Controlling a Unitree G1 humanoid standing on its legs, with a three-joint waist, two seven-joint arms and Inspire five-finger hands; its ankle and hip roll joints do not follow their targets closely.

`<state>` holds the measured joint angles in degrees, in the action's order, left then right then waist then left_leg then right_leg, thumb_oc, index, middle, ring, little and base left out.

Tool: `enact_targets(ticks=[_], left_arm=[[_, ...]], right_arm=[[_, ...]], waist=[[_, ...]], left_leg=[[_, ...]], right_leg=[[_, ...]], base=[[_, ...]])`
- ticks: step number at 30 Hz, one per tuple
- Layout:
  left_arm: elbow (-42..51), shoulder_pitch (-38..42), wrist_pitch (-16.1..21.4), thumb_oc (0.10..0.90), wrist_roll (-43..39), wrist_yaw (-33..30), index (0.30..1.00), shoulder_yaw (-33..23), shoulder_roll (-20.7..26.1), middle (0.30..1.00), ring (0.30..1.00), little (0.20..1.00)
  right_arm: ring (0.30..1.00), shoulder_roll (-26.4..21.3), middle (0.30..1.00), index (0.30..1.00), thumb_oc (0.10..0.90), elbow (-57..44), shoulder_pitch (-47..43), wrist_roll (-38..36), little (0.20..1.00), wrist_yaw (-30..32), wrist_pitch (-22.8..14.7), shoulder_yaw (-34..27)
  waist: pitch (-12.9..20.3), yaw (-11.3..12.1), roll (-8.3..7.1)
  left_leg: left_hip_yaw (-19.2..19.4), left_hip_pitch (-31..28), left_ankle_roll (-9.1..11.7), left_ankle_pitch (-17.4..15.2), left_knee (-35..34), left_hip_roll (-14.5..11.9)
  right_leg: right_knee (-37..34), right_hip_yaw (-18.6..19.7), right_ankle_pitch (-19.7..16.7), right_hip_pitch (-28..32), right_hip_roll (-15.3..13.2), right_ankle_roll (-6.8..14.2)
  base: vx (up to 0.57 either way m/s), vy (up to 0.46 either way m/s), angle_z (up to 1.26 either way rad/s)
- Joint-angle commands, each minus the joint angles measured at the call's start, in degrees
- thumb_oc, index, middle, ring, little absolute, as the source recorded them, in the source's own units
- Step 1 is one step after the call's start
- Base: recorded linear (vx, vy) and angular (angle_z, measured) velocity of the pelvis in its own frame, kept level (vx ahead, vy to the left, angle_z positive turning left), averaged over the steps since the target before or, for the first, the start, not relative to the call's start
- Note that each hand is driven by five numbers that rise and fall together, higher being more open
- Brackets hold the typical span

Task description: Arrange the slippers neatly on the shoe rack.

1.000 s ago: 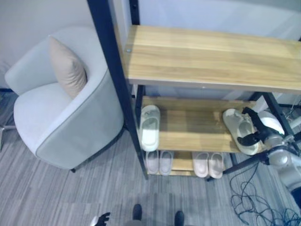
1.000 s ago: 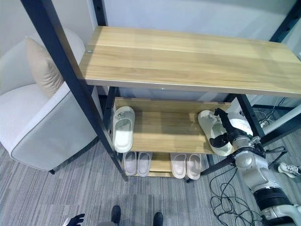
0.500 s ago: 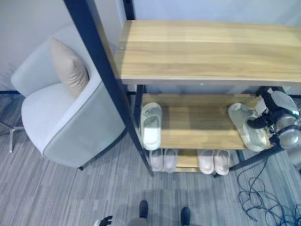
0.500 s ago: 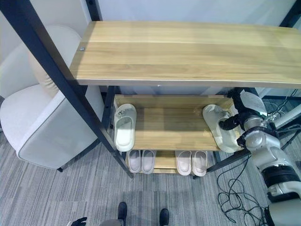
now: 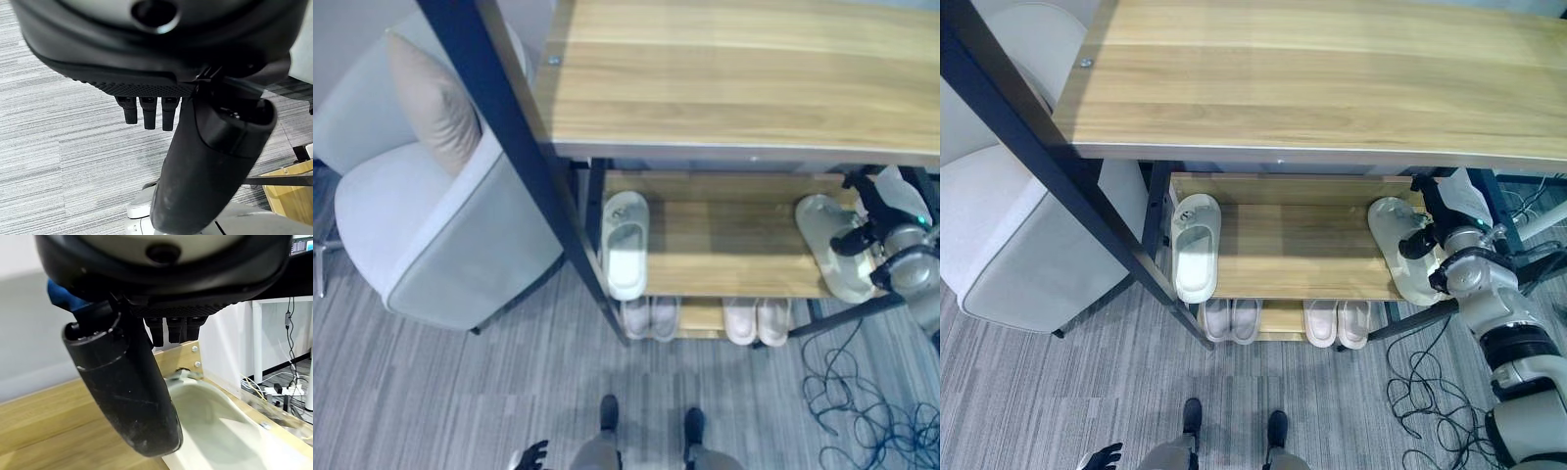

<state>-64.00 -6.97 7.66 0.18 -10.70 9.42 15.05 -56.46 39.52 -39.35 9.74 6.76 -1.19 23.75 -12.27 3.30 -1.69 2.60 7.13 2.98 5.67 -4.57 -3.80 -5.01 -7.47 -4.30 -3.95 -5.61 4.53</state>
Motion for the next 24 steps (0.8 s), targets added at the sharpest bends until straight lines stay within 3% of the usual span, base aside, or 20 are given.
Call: enact_targets(ticks=[1,19,24], left_arm=[[-1.54,1.1,1.23,0.8,-1.94,-0.82,0.9,3.21,2.04,0.9,0.9,0.9],[-1.41,2.01,1.77,0.8,-0.32,-1.58,0.9,4.47,2.58,0.9,0.9,0.9],[-1.01,2.38,1.96,0.8,0.66,-0.98,0.9,5.19,3.06,0.9,0.9,0.9]], right_arm=[[0.9,-5.77,0.9,0.9,0.8,0.87,-8.74,-2.1,0.9,2.46,-1.79,1.16],[0.9,-3.83,0.9,0.9,0.8,5.64,-12.76,0.63,0.9,2.43,-2.0,5.91],[0.9,-2.95,0.9,0.9,0.8,3.7,-10.9,-3.81,0.9,-2.41,-3.19,7.3]], waist=[[2.32,1.66,-0.56],[0.87,2.34,-0.15],[0.8,2.32,-0.1]], left_leg=[[-6.08,-1.28,-0.01,-3.98,-0.31,-0.56],[-6.35,0.09,-0.03,-3.56,-0.41,-0.33],[-6.28,0.32,0.02,-3.58,-0.43,-0.2]], right_leg=[[0.76,-0.94,4.83,0.92,-0.93,2.59],[0.43,-1.08,4.25,-0.29,-1.21,2.8],[0.47,-1.33,4.26,-0.47,-1.39,2.84]], base=[[0.0,0.0,0.0],[0.0,0.0,0.0],[0.0,0.0,0.0]])
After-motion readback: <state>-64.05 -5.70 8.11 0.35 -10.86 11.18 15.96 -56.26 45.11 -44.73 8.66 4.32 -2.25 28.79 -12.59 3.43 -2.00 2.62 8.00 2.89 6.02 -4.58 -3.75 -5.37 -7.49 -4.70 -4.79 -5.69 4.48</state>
